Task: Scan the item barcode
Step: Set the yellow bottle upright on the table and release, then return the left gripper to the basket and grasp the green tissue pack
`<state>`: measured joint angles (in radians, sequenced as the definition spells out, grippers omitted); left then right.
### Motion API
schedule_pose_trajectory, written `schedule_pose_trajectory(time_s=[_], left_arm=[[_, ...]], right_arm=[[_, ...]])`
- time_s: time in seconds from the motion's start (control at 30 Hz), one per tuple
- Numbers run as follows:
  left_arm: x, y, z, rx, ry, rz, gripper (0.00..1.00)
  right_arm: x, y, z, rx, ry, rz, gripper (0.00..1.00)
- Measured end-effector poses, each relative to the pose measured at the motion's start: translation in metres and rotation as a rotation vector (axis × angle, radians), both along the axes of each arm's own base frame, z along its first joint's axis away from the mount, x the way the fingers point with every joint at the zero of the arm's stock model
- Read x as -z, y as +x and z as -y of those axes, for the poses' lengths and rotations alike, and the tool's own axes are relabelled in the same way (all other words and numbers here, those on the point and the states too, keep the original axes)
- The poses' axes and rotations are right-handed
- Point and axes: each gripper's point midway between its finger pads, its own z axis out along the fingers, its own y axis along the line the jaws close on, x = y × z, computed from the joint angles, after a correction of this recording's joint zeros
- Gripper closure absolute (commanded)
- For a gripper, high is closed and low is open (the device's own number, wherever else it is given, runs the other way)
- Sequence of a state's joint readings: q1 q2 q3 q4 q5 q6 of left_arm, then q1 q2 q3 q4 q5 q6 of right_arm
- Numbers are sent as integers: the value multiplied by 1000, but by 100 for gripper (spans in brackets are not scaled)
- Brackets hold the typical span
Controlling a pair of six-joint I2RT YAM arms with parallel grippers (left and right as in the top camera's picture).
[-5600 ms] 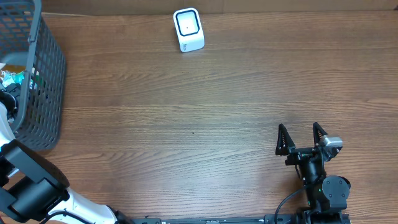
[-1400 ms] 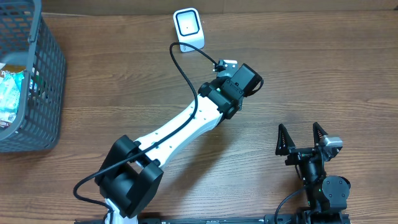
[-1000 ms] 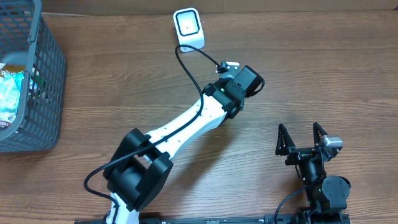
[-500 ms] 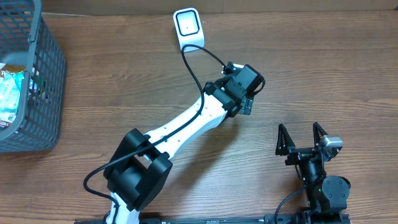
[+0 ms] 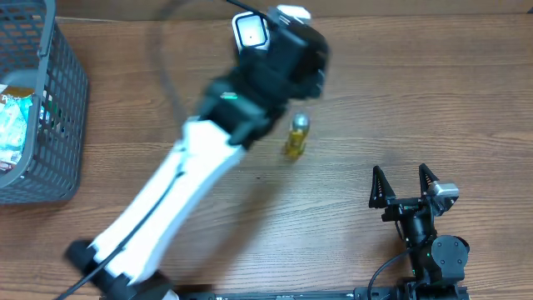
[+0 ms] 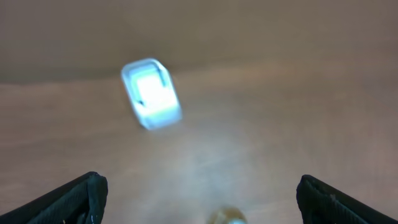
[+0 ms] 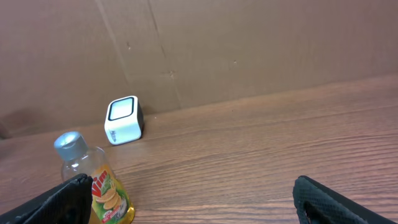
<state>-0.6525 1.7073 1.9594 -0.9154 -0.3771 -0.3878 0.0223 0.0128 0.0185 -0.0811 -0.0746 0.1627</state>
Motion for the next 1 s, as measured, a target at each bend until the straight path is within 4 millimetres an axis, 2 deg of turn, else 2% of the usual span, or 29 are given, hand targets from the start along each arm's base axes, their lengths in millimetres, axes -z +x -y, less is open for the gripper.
schedule_pose_trajectory(time_s=[0.1,0.2,0.23,0.33,0.4,0.43,0.5,0.63,0.7,0.77,0.87,1.0], left_arm=[[-48,8,-58,-124,-54,99,0],[-84,13,-130,-282,-85,180,0],[-94,13,-159,-348,-90,204,1],[-108,6,-243,-543,-79,245,0],[-106,-4,-294,-668,-55,234,0],[-102,-12,-321,-734,-43,217,1],[-91,-26,-360,-829,-30,169,1],[-60,-56,-428,-995,-37,52,0],[-43,-64,-457,-1054,-65,-1,0],[-18,-67,-481,-1083,-115,-72,0],[28,-63,-504,-1087,-200,-198,0],[94,-54,-518,-1046,-286,-381,0]], right_arm=[[0,0,0,0,0,0,0],[0,0,0,0,0,0,0],[0,0,0,0,0,0,0],[0,0,0,0,0,0,0],[0,0,0,0,0,0,0],[0,0,0,0,0,0,0],[0,0,0,0,0,0,0],[0,0,0,0,0,0,0],[0,0,0,0,0,0,0],[0,0,0,0,0,1,0],[0,0,0,0,0,0,0],[0,0,0,0,0,0,0]])
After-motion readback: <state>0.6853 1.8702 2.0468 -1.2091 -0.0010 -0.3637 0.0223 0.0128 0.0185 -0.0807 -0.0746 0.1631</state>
